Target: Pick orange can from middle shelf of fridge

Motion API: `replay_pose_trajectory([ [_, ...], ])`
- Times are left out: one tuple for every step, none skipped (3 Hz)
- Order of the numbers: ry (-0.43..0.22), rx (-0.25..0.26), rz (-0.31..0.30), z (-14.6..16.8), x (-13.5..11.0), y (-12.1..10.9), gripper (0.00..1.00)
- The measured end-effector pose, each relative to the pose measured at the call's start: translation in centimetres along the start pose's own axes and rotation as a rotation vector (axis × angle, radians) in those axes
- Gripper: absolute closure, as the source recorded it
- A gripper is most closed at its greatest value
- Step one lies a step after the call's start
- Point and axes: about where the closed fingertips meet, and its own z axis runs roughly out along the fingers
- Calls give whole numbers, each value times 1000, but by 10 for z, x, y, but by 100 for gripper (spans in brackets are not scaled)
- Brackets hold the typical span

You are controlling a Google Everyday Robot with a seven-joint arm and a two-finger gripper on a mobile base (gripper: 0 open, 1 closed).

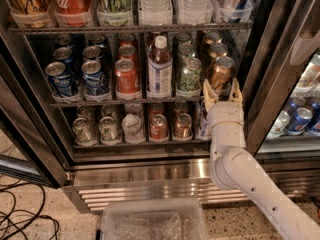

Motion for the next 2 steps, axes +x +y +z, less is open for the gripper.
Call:
replay_pose_trajectory([
  [11,-19,-1,12,2,4,38],
  [36,-20,3,27,5,5,39],
])
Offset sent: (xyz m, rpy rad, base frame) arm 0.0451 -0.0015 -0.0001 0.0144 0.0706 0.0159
